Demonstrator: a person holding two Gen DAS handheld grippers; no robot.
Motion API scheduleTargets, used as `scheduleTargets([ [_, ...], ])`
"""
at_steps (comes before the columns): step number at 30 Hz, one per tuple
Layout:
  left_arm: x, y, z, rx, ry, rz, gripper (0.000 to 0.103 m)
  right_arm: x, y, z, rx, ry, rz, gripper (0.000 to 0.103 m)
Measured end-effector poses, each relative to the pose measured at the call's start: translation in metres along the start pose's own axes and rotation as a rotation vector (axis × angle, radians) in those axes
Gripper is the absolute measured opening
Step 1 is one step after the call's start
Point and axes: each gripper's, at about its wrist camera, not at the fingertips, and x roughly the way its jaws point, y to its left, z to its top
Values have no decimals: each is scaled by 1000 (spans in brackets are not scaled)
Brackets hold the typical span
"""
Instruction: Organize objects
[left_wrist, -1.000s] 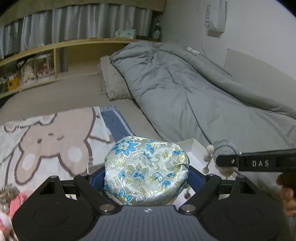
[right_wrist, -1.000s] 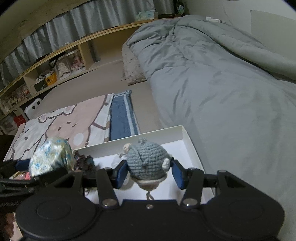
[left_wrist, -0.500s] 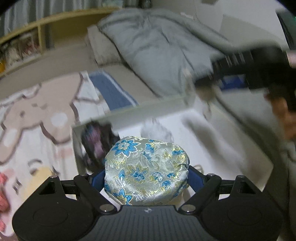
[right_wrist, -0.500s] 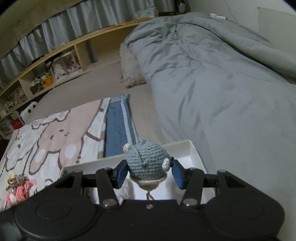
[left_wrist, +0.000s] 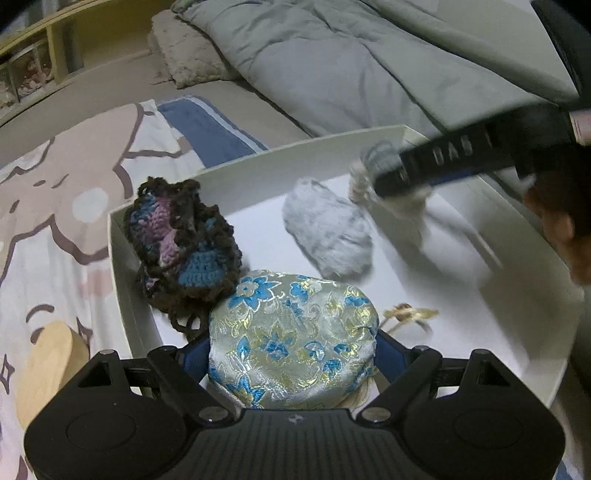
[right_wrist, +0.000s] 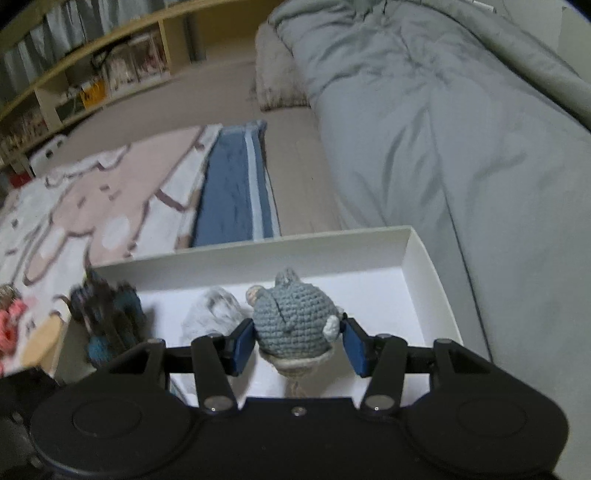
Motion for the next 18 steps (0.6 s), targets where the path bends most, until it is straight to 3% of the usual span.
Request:
scheduleTargets([
  [10, -1, 4, 6, -5, -20, -26, 92, 12, 1, 4, 28, 36, -18, 55],
  [13, -5, 4, 6, 8, -25, -26, 93, 6, -2, 1, 49, 35, -16, 68],
  [18, -19, 3, 8, 10, -37, -26, 96, -11, -4, -4, 73, 30, -21, 71],
])
